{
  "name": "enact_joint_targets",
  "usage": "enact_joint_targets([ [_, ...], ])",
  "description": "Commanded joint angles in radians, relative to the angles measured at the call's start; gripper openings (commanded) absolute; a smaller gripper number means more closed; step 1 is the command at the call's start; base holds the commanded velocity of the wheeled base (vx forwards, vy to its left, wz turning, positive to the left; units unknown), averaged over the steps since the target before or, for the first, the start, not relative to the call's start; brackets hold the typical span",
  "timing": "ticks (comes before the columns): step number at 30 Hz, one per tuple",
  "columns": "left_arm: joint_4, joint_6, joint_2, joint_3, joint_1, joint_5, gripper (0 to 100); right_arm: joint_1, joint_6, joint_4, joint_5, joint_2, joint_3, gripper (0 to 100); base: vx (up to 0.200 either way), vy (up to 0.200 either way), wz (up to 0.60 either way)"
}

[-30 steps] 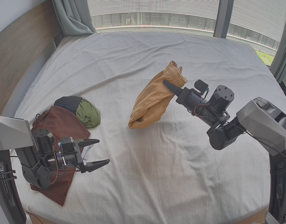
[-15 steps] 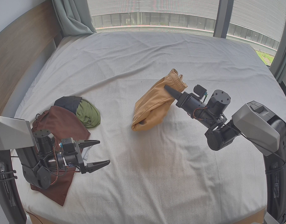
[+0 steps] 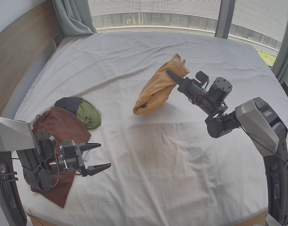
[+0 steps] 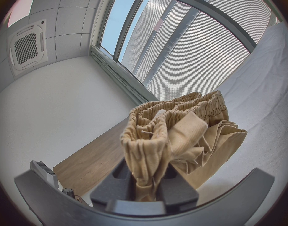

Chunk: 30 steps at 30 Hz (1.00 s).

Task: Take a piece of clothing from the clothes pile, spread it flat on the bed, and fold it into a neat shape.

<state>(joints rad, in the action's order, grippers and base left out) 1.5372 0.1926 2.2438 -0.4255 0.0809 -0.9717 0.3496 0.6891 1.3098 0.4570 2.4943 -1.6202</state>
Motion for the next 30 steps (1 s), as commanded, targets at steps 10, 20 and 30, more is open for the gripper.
enact_joint_targets([
  [10,0.001,0.002,0.011,0.007,0.002,-0.001,100,-0.050,0.069,-0.084,-0.003,0.230,-0.193,0,0.000,0.000,0.00],
  [20,0.001,0.001,0.013,0.005,0.007,-0.001,100,-0.073,0.024,0.052,-0.006,0.199,0.117,0,0.000,0.000,0.00],
  [30,0.000,-0.001,0.011,0.010,0.022,0.001,100,-0.072,0.001,0.143,-0.006,0.184,0.276,0,0.000,0.000,0.00],
])
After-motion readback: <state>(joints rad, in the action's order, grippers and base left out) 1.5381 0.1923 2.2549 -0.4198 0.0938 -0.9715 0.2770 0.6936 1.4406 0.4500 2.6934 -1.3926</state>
